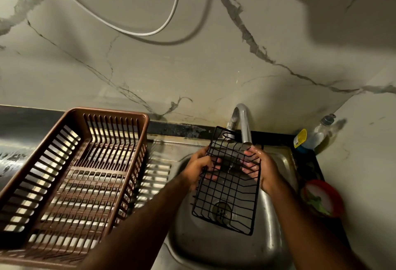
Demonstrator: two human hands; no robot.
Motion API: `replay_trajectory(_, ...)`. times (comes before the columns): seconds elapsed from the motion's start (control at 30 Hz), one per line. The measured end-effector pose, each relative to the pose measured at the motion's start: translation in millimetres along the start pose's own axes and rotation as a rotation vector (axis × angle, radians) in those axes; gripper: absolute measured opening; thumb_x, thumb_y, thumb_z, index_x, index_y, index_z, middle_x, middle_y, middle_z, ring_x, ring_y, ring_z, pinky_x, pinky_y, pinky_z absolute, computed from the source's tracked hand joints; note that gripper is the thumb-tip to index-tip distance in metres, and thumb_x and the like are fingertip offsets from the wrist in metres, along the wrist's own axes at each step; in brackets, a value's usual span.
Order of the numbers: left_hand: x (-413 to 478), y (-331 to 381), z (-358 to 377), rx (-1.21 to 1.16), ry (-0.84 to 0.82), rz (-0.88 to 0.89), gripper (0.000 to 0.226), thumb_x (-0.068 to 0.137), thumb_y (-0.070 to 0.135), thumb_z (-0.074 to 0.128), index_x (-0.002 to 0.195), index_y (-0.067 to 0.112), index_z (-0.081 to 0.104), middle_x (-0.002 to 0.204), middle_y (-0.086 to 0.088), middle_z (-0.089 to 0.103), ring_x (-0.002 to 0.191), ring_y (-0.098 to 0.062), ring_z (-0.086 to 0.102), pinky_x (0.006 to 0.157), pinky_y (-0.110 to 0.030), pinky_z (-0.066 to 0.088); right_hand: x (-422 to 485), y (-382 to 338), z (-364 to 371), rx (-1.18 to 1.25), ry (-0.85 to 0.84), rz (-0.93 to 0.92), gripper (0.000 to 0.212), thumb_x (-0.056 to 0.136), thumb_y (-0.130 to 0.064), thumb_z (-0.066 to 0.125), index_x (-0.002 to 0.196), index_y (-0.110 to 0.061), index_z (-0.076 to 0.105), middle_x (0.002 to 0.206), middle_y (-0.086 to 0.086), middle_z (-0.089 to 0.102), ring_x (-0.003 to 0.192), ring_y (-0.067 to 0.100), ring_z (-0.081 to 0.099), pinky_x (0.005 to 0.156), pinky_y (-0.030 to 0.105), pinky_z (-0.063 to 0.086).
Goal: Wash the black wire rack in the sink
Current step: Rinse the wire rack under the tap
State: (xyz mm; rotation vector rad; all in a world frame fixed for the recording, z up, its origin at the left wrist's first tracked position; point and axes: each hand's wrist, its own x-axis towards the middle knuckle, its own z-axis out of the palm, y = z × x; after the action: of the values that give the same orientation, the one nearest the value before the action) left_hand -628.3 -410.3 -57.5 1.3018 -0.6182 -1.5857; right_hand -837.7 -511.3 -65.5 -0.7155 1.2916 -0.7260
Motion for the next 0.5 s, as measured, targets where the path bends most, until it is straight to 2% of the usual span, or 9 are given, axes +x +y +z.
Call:
replay_trajectory(0.03,0,-2,1,-0.004,0.003,-0.003,0.069,0.076,0.015,0.057,0.144,0.018,0.05,0.128,-0.017,0.068,0.117,-0.036,0.065,0.086,-0.047,0.06,-2,2,0,0.037,-0.024,0.058,0.028,0.092,-0.038,0.064,0.107,-0.015,0.068,0.097,0.005,0.076,0.096,0.021,0.072,0.083,0.04,0.057)
replay_trajectory(0.1,0,-7,4,-0.025,0.005,-0.01,0.06,0.078,0.019,0.056,0.138,0.016,0.055,0.124,-0.015,0.07,0.111,-0.035,0.067,0.084,-0.046,0.061,-1,7,1,0.061,-0.038,0.079,0.018,0.092,-0.033,0.061,0.103,-0.02,0.067,0.096,0.007,0.074,0.096,0.024,0.071,0.085,0.047,0.055)
replay_trajectory(0.17,0,-10,4,-0.072,0.014,-0.044,0.054,0.078,0.022,0.054,0.132,0.013,0.059,0.116,-0.015,0.071,0.098,-0.03,0.069,0.078,-0.045,0.059,-1,9,3,0.054,-0.01,0.061,0.019,0.092,-0.026,0.058,0.109,-0.027,0.066,0.1,0.006,0.07,0.094,0.027,0.071,0.078,0.046,0.056)
replay_trajectory(0.23,2,-15,3,-0.106,0.014,-0.074,0.056,0.078,0.023,0.054,0.131,0.008,0.058,0.113,-0.018,0.066,0.089,-0.027,0.064,0.072,-0.041,0.054,-1,7,2,0.012,0.007,0.051,0.025,0.095,-0.027,0.054,0.117,-0.029,0.064,0.104,0.006,0.068,0.093,0.029,0.07,0.074,0.045,0.058)
replay_trajectory(0.3,3,-15,3,-0.089,0.023,-0.089,0.055,0.077,0.018,0.053,0.13,0.006,0.057,0.111,-0.021,0.062,0.087,-0.028,0.06,0.068,-0.037,0.05,-3,6,-1,-0.033,0.002,0.064,0.027,0.097,-0.034,0.052,0.12,-0.024,0.064,0.106,0.009,0.069,0.09,0.031,0.07,0.071,0.043,0.059)
replay_trajectory(0.37,4,-11,6,-0.033,0.049,-0.104,0.043,0.084,0.013,0.051,0.126,0.008,0.059,0.11,-0.019,0.064,0.091,-0.029,0.06,0.066,-0.034,0.051,-5,5,-4,-0.06,0.005,0.076,0.031,0.097,-0.037,0.051,0.121,-0.021,0.063,0.11,0.013,0.071,0.091,0.034,0.07,0.067,0.04,0.059)
replay_trajectory(0.5,14,-2,12,0.13,0.12,-0.125,0.026,0.089,0.02,0.057,0.111,0.008,0.064,0.101,-0.011,0.067,0.084,-0.021,0.061,0.062,-0.027,0.05,-8,10,-11,-0.083,0.032,0.036,0.029,0.097,-0.028,0.046,0.121,-0.025,0.063,0.11,0.015,0.07,0.09,0.034,0.068,0.067,0.038,0.057)
